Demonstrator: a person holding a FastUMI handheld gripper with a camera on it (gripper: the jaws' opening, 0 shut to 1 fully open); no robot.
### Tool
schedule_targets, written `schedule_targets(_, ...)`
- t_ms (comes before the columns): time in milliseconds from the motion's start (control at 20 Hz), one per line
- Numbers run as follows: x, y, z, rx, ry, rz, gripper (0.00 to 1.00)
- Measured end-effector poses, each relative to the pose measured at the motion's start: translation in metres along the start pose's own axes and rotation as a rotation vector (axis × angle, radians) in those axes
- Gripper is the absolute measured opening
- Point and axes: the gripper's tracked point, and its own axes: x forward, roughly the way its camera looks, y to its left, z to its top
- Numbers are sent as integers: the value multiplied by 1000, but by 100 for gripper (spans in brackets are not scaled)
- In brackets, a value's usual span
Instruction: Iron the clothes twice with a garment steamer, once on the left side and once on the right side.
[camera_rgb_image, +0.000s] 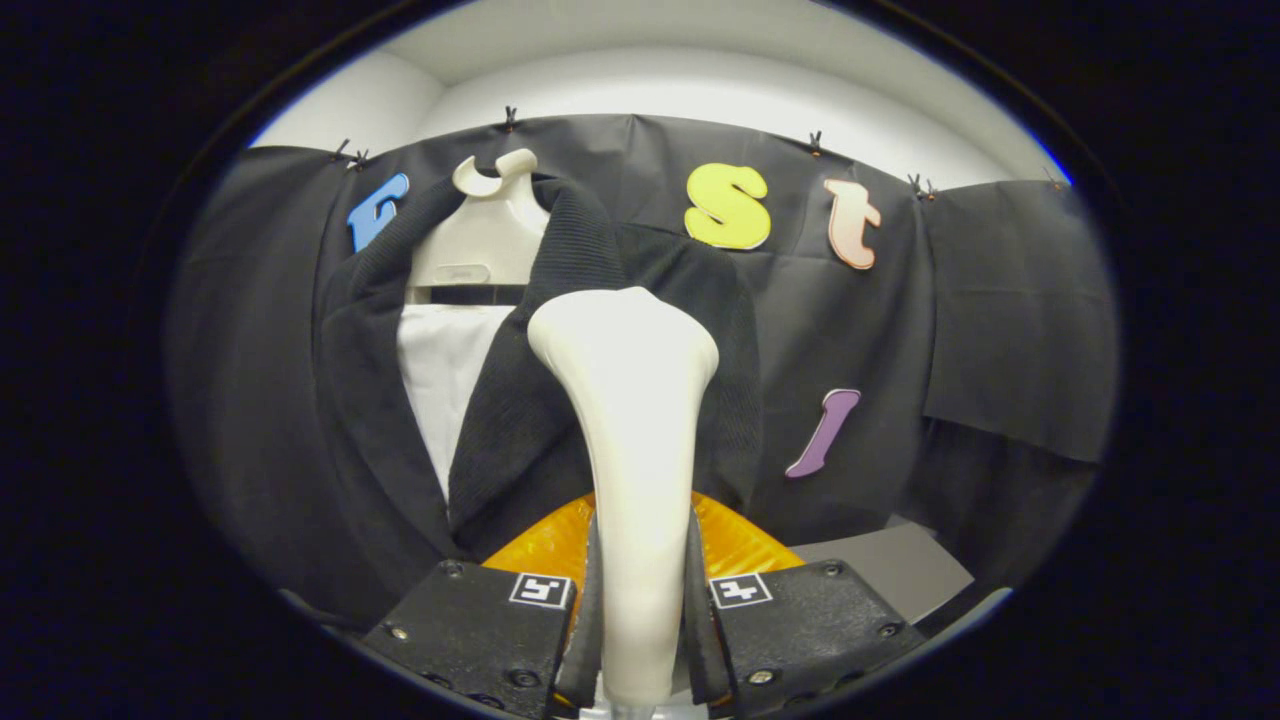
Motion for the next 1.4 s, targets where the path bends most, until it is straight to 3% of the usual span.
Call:
schedule_targets(550,-4,-4,-55,-20,60,1,37)
schedule_targets(1400,-6,9,-175,-66,219,-1,37)
